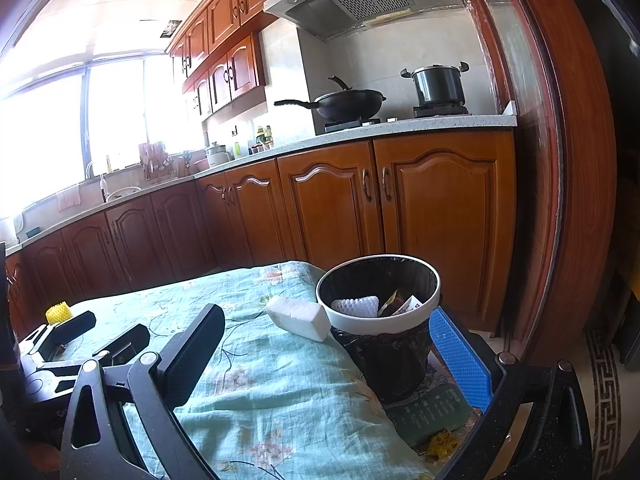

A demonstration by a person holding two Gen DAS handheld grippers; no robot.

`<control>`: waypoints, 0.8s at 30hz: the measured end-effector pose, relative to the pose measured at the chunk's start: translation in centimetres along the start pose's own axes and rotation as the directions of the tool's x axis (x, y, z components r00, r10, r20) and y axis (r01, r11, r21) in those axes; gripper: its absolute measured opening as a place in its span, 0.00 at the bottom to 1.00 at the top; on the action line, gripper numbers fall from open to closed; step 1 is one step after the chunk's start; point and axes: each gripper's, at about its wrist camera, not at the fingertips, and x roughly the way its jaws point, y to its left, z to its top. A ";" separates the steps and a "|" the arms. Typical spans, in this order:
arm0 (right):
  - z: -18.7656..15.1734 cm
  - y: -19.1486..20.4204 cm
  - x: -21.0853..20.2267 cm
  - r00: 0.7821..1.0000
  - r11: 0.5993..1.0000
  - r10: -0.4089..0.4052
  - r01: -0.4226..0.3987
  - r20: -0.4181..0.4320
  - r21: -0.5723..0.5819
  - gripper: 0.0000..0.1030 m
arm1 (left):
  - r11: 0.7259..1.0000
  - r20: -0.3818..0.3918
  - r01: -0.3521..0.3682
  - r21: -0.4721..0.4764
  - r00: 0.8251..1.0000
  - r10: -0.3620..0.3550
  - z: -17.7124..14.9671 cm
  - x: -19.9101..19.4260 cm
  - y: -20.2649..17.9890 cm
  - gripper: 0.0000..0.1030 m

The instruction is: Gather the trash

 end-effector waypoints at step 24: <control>-0.6 0.3 0.7 1.000 1.000 0.012 -0.012 -0.021 0.023 1.00 | 1.000 -0.022 -0.003 0.002 1.000 0.003 -0.3 1.0 -0.3 0.99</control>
